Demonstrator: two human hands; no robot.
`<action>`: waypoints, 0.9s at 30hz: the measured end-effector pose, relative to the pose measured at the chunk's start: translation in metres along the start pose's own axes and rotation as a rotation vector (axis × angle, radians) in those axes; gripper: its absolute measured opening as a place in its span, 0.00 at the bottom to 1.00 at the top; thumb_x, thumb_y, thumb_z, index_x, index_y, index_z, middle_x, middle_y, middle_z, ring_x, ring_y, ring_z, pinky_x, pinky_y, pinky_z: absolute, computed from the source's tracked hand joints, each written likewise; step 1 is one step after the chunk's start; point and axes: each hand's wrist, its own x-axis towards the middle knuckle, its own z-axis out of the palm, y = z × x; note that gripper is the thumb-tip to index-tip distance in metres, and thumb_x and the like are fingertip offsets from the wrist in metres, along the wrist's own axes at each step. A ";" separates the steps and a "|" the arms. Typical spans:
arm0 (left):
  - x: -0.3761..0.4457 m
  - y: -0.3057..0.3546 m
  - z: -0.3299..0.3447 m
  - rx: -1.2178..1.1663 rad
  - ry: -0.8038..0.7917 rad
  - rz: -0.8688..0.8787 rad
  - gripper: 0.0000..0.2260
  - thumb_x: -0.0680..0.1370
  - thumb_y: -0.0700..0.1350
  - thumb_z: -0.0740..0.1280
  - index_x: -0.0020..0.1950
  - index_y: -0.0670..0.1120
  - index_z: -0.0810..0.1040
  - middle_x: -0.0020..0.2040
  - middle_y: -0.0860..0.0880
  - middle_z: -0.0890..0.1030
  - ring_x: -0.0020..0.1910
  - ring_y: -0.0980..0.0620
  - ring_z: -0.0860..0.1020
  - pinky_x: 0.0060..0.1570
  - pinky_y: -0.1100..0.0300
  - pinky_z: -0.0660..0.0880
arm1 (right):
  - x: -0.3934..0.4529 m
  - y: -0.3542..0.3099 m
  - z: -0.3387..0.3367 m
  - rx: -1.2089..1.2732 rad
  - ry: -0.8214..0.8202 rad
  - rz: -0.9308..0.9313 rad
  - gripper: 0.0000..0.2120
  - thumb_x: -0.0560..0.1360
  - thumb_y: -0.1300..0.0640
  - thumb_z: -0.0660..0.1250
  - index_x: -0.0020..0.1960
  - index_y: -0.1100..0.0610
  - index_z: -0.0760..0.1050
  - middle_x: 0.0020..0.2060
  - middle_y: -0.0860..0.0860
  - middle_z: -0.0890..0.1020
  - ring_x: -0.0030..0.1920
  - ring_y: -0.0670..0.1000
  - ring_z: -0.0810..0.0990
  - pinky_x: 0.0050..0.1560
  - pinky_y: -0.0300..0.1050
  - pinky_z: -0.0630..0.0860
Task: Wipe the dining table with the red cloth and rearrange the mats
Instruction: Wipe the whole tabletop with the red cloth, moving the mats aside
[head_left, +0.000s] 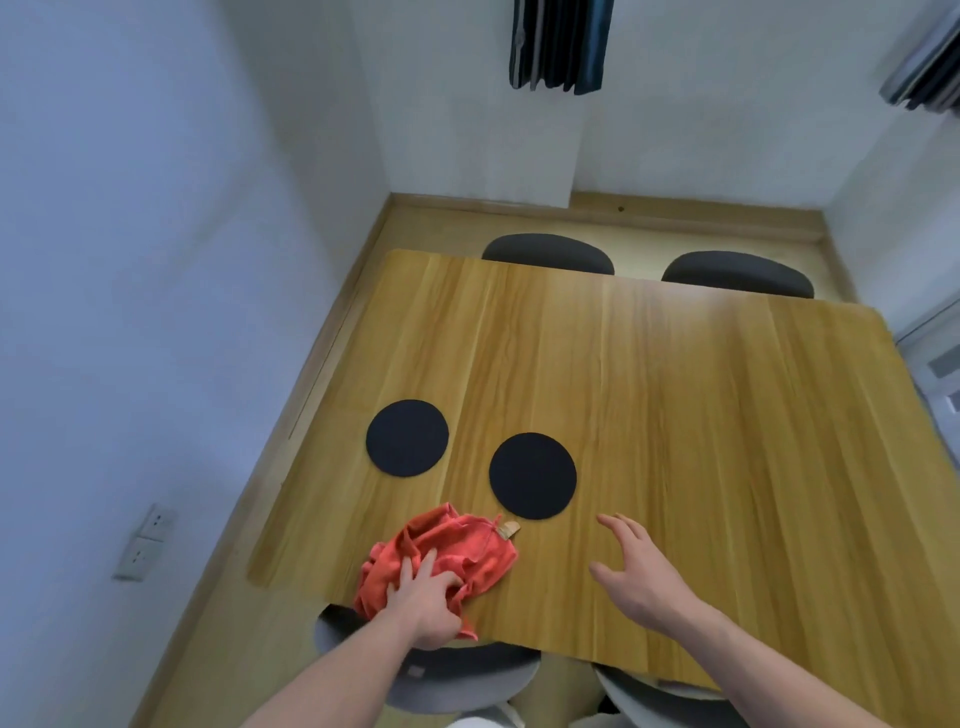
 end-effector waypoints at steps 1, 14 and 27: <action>0.001 -0.005 -0.003 -0.001 0.001 -0.001 0.26 0.77 0.56 0.66 0.75 0.62 0.66 0.84 0.48 0.42 0.81 0.36 0.38 0.78 0.35 0.42 | -0.002 -0.001 0.001 0.000 0.011 0.000 0.32 0.82 0.49 0.64 0.82 0.47 0.53 0.82 0.44 0.52 0.56 0.50 0.80 0.39 0.33 0.76; 0.051 -0.165 -0.062 -0.153 0.185 -0.212 0.26 0.72 0.52 0.64 0.69 0.46 0.78 0.72 0.43 0.75 0.73 0.42 0.71 0.75 0.53 0.65 | -0.037 0.023 0.010 -0.005 0.090 0.066 0.33 0.81 0.48 0.65 0.81 0.46 0.55 0.81 0.44 0.53 0.68 0.45 0.71 0.57 0.37 0.74; -0.034 -0.033 -0.036 -0.760 -0.018 -0.029 0.09 0.72 0.34 0.65 0.46 0.37 0.84 0.49 0.35 0.83 0.43 0.35 0.85 0.46 0.41 0.84 | -0.051 0.016 0.025 0.023 0.062 0.028 0.32 0.81 0.50 0.66 0.81 0.46 0.56 0.81 0.46 0.54 0.79 0.50 0.59 0.76 0.47 0.62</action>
